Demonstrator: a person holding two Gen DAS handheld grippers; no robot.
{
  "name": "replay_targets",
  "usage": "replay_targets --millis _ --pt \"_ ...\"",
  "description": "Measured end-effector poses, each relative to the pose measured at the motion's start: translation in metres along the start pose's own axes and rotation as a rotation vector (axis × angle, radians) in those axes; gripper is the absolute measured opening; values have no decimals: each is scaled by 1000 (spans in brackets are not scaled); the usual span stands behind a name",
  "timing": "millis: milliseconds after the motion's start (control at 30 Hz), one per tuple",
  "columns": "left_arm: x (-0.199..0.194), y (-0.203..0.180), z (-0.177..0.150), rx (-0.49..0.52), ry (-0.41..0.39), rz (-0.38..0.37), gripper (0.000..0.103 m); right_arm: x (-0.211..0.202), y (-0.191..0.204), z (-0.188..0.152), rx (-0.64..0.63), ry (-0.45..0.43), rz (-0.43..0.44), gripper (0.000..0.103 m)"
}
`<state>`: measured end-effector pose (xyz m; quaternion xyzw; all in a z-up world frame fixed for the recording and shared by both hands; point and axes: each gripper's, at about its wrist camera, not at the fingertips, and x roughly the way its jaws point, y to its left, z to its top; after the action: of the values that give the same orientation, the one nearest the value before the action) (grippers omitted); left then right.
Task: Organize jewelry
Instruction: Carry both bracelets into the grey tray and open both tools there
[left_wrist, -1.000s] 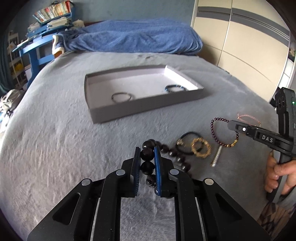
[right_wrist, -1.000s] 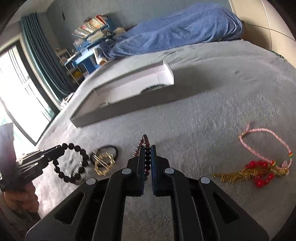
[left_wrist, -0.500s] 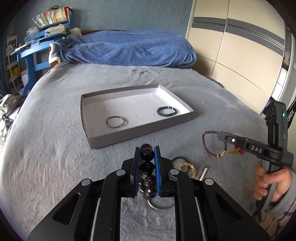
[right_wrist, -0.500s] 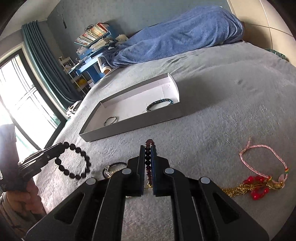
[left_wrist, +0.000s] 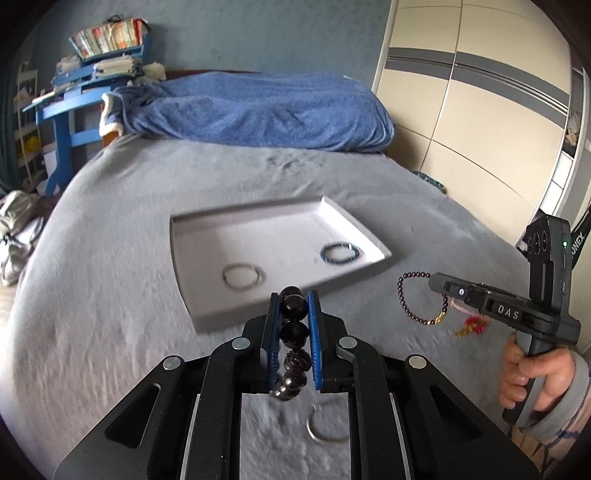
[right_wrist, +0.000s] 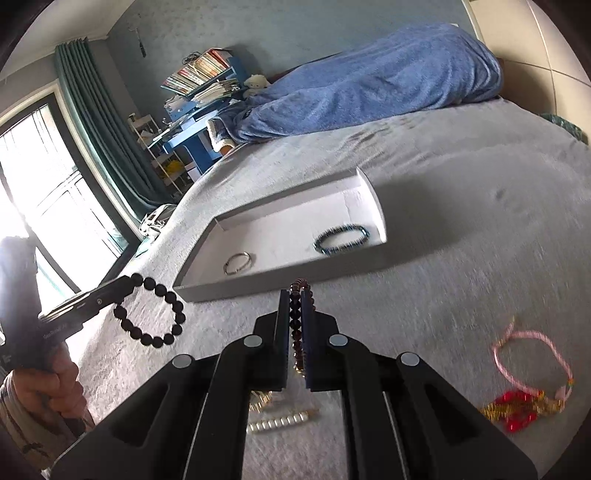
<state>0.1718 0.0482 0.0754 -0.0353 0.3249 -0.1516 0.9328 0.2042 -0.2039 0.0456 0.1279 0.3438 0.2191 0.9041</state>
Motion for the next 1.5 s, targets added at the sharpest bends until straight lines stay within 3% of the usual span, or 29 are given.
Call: replay_targets --millis 267,500,667,800,1033,1267,1367,1500 --pt "28 11 51 8 -37 19 15 35 23 49 -57 0 31 6" --pt "69 18 70 3 -6 37 15 94 39 79 -41 68 77 6" --pt "96 24 62 -20 40 41 15 132 41 74 5 134 89 6" --pt "111 32 48 -19 77 78 15 153 31 64 11 175 12 6" --pt "124 52 29 2 122 168 15 152 12 51 8 181 -61 6" --pt "124 57 22 17 139 201 15 144 5 46 -24 158 -108 6" --pt "119 56 21 14 128 204 22 140 3 44 -41 149 -121 6" --pt "110 51 20 23 104 218 44 129 2 42 -50 131 -133 8"
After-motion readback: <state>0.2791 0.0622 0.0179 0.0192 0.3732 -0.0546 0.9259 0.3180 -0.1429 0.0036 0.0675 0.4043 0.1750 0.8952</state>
